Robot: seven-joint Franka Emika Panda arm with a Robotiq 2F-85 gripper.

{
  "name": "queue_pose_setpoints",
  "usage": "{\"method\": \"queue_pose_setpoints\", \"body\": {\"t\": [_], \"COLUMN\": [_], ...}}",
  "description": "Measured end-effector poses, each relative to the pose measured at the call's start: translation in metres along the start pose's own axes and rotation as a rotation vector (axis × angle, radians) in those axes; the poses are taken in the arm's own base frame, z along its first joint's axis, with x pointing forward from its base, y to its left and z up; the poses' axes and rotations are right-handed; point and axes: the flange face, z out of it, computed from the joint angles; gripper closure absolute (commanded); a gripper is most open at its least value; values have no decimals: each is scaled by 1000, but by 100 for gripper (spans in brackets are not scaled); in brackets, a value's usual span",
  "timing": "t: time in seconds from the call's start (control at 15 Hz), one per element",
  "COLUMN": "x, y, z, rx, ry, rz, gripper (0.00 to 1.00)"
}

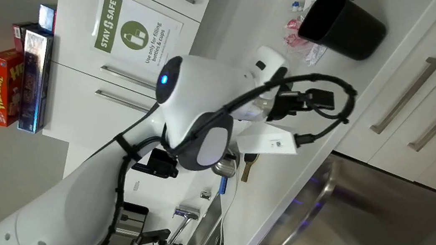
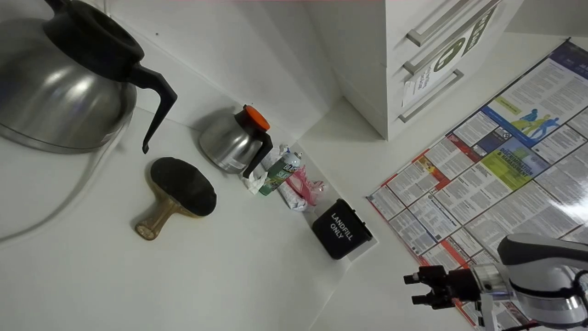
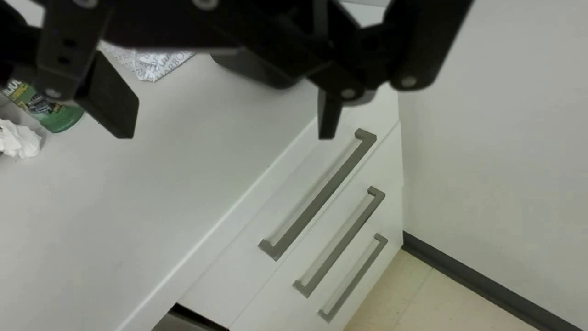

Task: Open the topmost drawer, remove the white object from the drawer and place it on the counter, close the open drawer

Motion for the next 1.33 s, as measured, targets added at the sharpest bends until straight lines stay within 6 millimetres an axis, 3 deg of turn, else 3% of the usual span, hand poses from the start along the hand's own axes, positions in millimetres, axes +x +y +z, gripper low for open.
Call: {"method": "queue_pose_setpoints", "body": {"t": [0.47,1.0,1.13,1.33], "x": [-12,-11,-14,-29], "y": [66,62,66,83], "z": [60,62,73,107], "rx": [164,175,205,251], "ry": [46,48,66,81], "rz": [94,98,163,296], "gripper": [0,0,0,0]}}
